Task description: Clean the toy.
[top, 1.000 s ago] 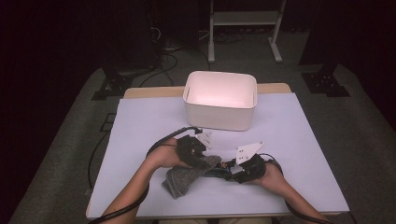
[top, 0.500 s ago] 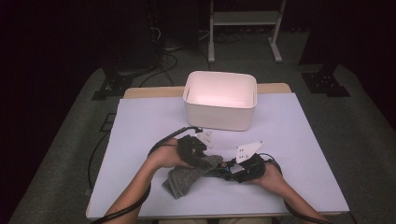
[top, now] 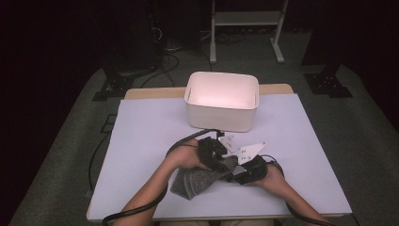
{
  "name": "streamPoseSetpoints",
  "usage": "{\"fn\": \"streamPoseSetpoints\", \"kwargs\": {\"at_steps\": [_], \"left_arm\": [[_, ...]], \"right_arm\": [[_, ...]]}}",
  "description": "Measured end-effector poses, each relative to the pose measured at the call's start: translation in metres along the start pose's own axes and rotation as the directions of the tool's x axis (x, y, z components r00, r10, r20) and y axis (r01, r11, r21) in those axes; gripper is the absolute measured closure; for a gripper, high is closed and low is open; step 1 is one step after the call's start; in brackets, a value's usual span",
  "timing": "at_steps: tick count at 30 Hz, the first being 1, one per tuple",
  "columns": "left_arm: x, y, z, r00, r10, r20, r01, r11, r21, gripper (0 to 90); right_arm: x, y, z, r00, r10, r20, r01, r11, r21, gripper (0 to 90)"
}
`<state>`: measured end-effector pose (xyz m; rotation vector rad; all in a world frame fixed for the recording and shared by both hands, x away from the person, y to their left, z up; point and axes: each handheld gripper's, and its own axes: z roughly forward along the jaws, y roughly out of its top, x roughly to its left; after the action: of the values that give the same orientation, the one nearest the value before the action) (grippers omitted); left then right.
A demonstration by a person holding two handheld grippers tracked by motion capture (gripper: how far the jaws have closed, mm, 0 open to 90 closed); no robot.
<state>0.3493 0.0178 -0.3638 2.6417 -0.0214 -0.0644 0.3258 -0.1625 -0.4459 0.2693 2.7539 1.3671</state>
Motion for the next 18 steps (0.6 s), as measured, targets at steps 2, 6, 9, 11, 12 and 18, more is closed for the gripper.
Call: {"fn": "streamPoseSetpoints", "kwargs": {"at_steps": [2,6,9,11,12,18], "left_arm": [[0.002,-0.005,-0.003,0.9998,-0.017,-0.008,0.017,0.9999,0.004,77.2],[0.001,0.0,0.002,0.9997,-0.002,0.022,0.003,0.9994,-0.034,77.2],[-0.001,0.01,0.01,0.9992,0.012,0.037,-0.01,0.9989,-0.045,77.1],[0.0,0.013,0.012,0.9989,0.015,0.045,-0.013,0.9989,-0.045,76.9],[0.001,0.013,0.011,0.9988,0.01,0.048,-0.008,0.9989,-0.046,76.9],[0.004,-0.001,0.002,0.9995,-0.018,0.025,0.019,0.9991,-0.039,76.9]], "right_arm": [[-0.001,0.0,0.0,1.0,0.002,-0.001,-0.002,1.0,0.0,56.8],[-0.001,0.0,0.001,1.0,0.001,0.001,-0.001,1.0,0.001,56.7],[-0.001,0.0,0.001,1.0,0.005,-0.002,-0.005,1.0,0.0,56.7],[-0.001,0.0,0.001,1.0,0.007,-0.002,-0.007,1.0,0.001,56.7],[-0.001,0.0,0.0,0.9999,0.011,-0.004,-0.011,1.0,0.0,56.7],[-0.002,0.0,0.0,0.9999,0.008,-0.008,-0.008,1.0,0.006,56.9]]}}
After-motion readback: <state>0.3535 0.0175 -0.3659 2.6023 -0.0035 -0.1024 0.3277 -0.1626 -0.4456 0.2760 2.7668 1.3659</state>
